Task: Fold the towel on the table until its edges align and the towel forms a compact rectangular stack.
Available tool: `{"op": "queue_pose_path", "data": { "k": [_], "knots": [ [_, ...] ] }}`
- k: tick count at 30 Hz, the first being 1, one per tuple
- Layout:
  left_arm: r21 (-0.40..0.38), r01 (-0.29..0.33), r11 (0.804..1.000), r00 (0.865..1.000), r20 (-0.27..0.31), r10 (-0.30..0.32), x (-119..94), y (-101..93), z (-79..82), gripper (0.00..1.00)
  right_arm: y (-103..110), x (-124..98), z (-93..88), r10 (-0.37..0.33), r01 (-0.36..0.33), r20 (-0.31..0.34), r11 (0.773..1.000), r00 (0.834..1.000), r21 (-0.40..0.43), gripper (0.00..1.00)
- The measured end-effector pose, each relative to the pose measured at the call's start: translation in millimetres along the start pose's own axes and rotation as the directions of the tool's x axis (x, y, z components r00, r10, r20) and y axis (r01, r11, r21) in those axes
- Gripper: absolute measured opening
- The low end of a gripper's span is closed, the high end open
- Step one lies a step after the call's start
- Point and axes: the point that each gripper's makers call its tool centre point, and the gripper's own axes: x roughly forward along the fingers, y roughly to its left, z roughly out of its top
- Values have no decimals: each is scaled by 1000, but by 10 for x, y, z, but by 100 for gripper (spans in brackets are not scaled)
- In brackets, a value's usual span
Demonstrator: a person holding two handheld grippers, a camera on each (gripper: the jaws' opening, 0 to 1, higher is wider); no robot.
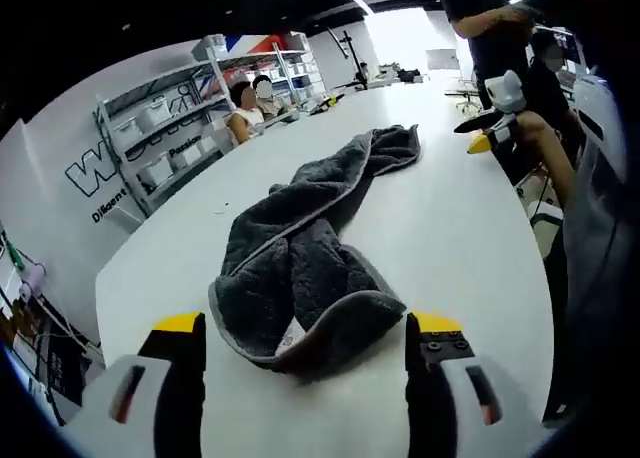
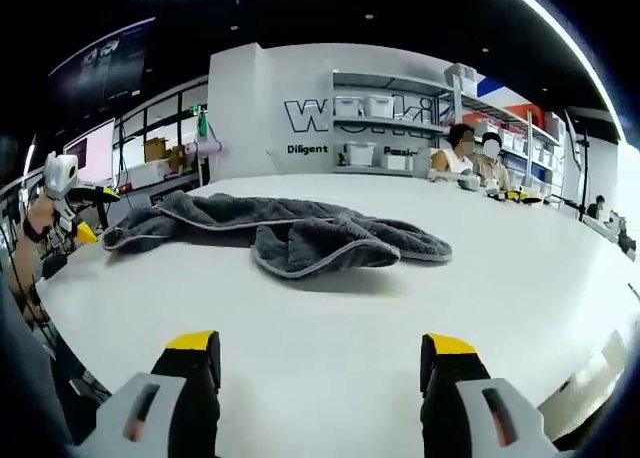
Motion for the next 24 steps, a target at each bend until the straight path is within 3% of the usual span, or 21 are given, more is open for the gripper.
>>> {"op": "queue_pose_path", "data": {
  "k": [5, 9, 11, 13, 14, 16, 19, 21, 24],
  "knots": [
    [107, 105, 989, 994, -9, -105, 49, -46, 27, 77, -60, -87, -27, -25, 25, -3, 1000, 1000, 4, 85],
    [229, 152, 961, 987, 21, -161, 93, -64, 109, 63, -76, -107, -25, -33, 33, -2, 999, 999, 5, 85],
    [415, 164, 895, 979, 44, -200, 120, -116, 173, 57, -69, -100, -22, -30, 30, -1, 1000, 1000, 2, 85],
    [476, 215, 853, 969, 8, -248, 126, -207, 103, 58, -60, -75, -22, -24, 24, -3, 1000, 1000, 0, 85],
    [488, 250, 836, 963, -34, -268, 142, -245, 44, 56, -56, -48, -24, -18, 17, -6, 1000, 1000, -2, 85],
    [519, 285, 806, 953, -66, -295, 164, -304, 4, 53, -55, -14, -18, -9, 9, -12, 1000, 1000, -9, 84],
    [499, 356, 790, 921, -47, -386, 168, -453, 41, 46, -76, 34, 24, -1, 0, -17, 1000, 1000, -25, 84],
    [498, 400, 769, 897, -40, -441, 157, -523, 59, 39, -99, 67, 65, 6, -7, -20, 999, 1000, -46, 84],
    [492, 432, 756, 883, -59, -466, 165, -540, 37, 30, -155, 119, 113, 20, -24, -42, 994, 999, -107, 84]
  ]
}}
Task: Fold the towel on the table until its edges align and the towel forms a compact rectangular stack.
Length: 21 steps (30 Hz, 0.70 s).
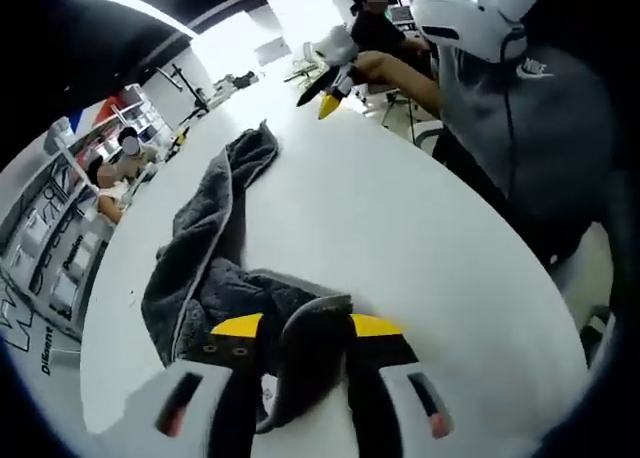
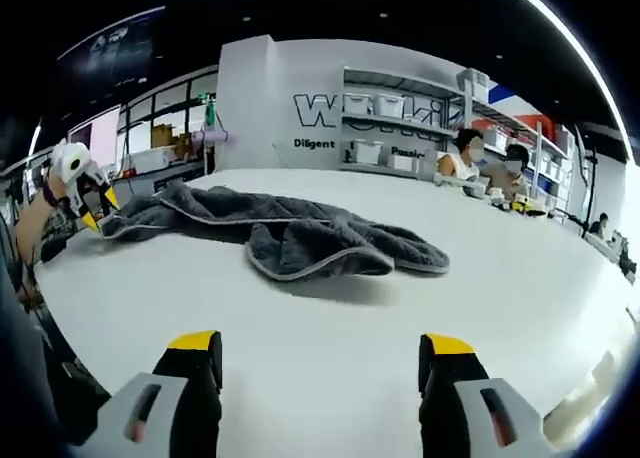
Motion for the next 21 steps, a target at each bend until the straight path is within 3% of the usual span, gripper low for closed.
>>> {"op": "queue_pose_path", "data": {
  "k": [5, 10, 14, 15, 17, 20, 21],
  "knots": [
    [6, 52, 999, 999, -14, -52, 7, -39, -36, 29, -141, 21, 47, 21, -33, -68, 983, 997, -180, 79],
    [30, 112, 993, 993, -47, -110, 25, -26, -36, 27, -179, -14, 177, 67, -76, -52, 977, 996, -200, 77],
    [40, 163, 986, 985, -58, -160, 20, 0, -6, 22, -207, -5, 182, 89, -108, -82, 959, 993, -262, 76],
    [40, 172, 984, 984, -58, -169, 23, 13, 11, 22, -214, 4, 177, 98, -123, -97, 944, 991, -306, 76],
    [49, 200, 979, 979, -54, -198, 18, -4, 24, 22, -242, 37, 202, 110, -145, -105, 892, 988, -428, 76],
    [58, 233, 971, 971, -61, -230, 43, -31, 34, 22, -285, 73, 248, 132, -163, -97, 846, 986, -508, 72],
    [59, 243, 968, 969, -67, -239, 60, -35, 31, 23, -343, 103, 282, 133, -163, -95, 818, 987, -552, 70]
  ]
}}
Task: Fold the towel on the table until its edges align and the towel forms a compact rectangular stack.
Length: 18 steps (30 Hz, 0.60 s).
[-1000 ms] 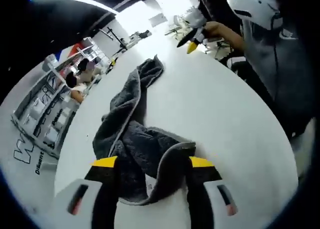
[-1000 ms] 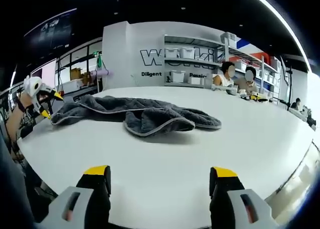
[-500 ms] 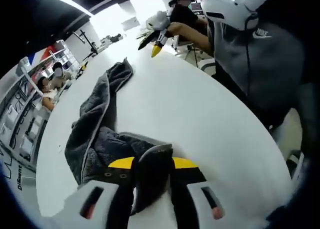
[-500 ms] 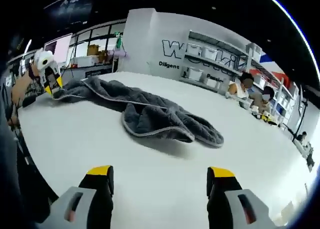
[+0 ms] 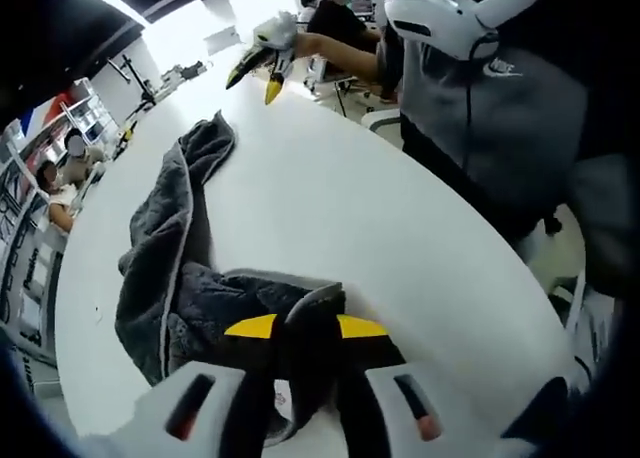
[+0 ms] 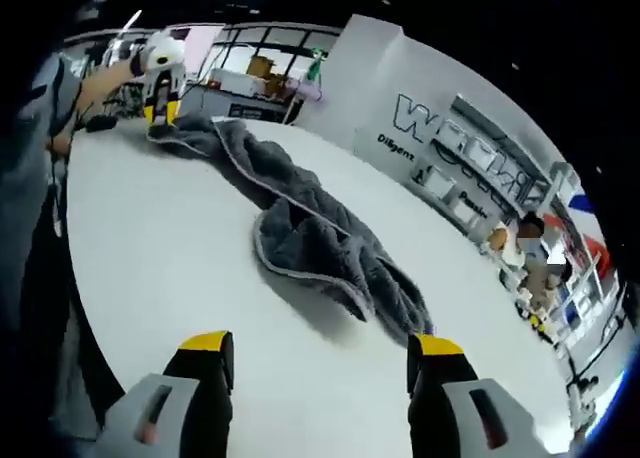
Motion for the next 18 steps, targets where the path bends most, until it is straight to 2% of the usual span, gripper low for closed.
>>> {"op": "queue_pose_path", "data": {
  "k": [3, 6, 8, 9, 10, 12, 15, 18],
  "knots": [
    [14, 21, 1000, 999, -27, -21, 34, -2, -7, 24, -131, 54, 37, 6, -4, 17, 990, 1000, -143, 68],
    [37, 59, 998, 998, -32, -58, 63, -54, 38, 24, -116, 150, 190, 67, -46, 78, 966, 995, -254, 63],
    [52, 85, 995, 995, -48, -82, 74, -82, 30, 23, -66, 269, 208, 121, -97, 56, 942, 991, -320, 57],
    [55, 91, 994, 995, -56, -88, 78, -88, 22, 23, -59, 288, 206, 128, -104, 50, 938, 990, -332, 56],
    [58, 97, 994, 994, -66, -93, 75, -92, 4, 22, -52, 385, 201, 145, -123, 29, 918, 989, -378, 54],
    [57, 100, 993, 993, -72, -96, 70, -96, -10, 21, -48, 454, 189, 160, -142, 11, 909, 987, -392, 53],
    [51, 107, 993, 991, -84, -103, 64, -122, -33, 20, -5, 571, 237, 232, -202, 38, 905, 972, -374, 49],
    [51, 120, 991, 988, -99, -115, 63, -158, -45, 20, -13, 624, 242, 250, -216, 38, 896, 968, -387, 44]
  ]
}}
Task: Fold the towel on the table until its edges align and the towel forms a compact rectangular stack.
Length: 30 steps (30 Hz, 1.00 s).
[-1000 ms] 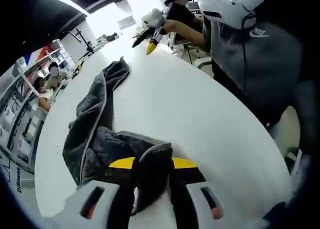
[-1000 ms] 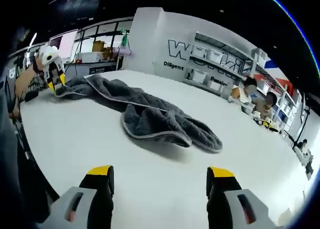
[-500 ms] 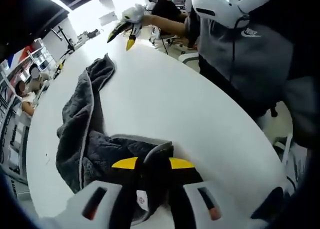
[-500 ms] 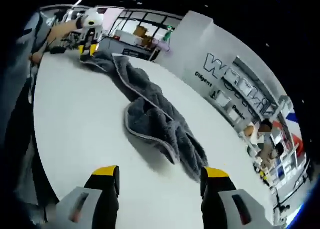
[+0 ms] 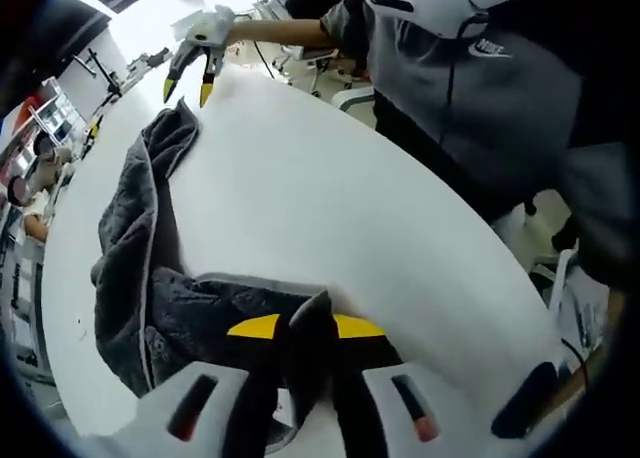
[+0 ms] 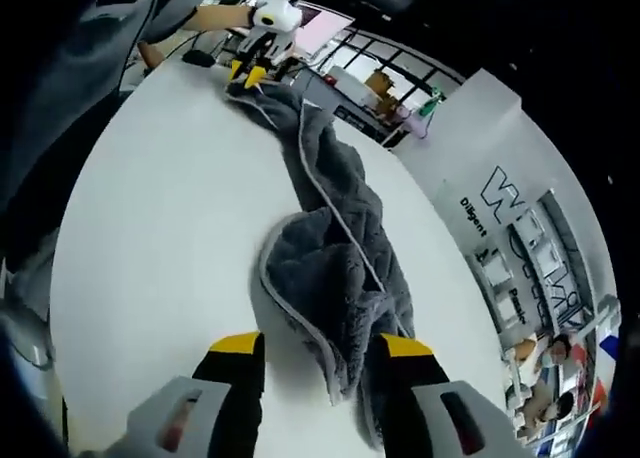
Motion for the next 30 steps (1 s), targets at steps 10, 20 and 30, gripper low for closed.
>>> {"op": "queue_pose_path", "data": {
  "k": [10, 20, 30],
  "knots": [
    [-2, 8, 1000, 999, -35, -8, 9, -34, -29, 14, 46, 35, 5, 61, -61, 8, 997, 998, -55, 30],
    [-4, 9, 1000, 999, -49, -9, 11, -44, -50, 10, 62, -15, 8, 49, -47, 27, 996, 998, -77, 20],
    [0, -5, 1000, 998, -62, 5, 3, -44, -64, 6, 32, -26, -111, 44, -43, 7, 997, 999, -65, 6]
  ]
}}
